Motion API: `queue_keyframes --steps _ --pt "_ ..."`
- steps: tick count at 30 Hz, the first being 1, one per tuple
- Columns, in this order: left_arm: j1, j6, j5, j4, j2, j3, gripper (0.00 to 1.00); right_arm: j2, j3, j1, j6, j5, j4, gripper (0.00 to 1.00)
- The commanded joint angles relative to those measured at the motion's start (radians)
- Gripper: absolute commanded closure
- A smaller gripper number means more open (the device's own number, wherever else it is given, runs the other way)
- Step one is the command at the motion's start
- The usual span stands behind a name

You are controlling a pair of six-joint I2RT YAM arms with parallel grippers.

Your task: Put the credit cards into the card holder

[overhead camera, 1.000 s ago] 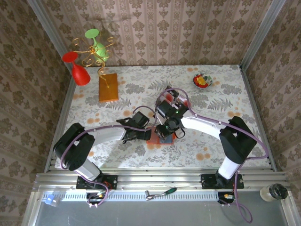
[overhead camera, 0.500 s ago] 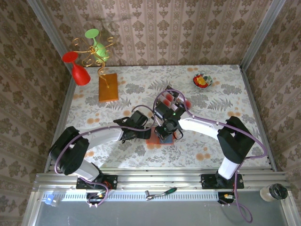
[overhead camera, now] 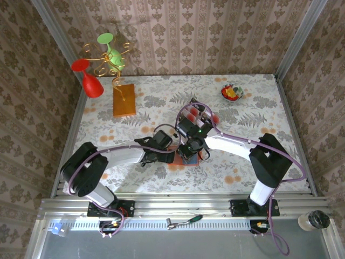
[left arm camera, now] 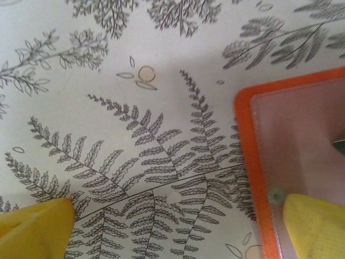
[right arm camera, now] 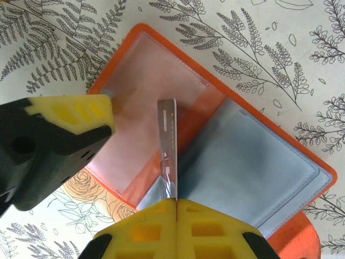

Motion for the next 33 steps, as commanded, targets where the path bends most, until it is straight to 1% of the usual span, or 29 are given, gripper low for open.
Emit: queue_keyframes --steps 1,6,10,15,18,20,24,33 --pt "-0.007 -0.006 -0.030 -0.012 0.015 -0.021 0.00 -0.014 -0.027 0.012 0.015 -0.019 -0.040 1.00" --pt "-0.013 -0.019 -0.035 -0.011 0.018 -0.030 0.00 -0.086 -0.033 -0.002 0.046 -0.021 -0.029 1.00" --pt "-0.015 -0.024 -0.038 -0.011 0.020 -0.033 0.00 -0.161 -0.089 -0.019 0.134 -0.030 0.039 1.00" --pt "-0.017 -0.027 -0.044 -0.017 0.014 -0.038 0.00 -0.278 -0.232 -0.021 0.306 0.028 0.236 1.00" --pt "-0.018 -0.030 -0.046 -0.017 0.013 -0.038 0.00 -0.362 -0.351 -0.036 0.436 0.030 0.407 1.00" --pt "-0.018 -0.030 -0.045 -0.017 0.015 -0.036 0.00 -0.391 -0.424 -0.040 0.511 0.036 0.512 1.00" --pt "-0.017 -0.031 -0.047 -0.024 0.012 -0.033 0.00 -0.413 -0.543 -0.042 0.597 0.034 0.711 1.00" --pt "-0.017 -0.032 -0.047 -0.023 0.016 -0.032 0.00 -0.347 -0.634 -0.044 0.667 0.012 0.942 1.00"
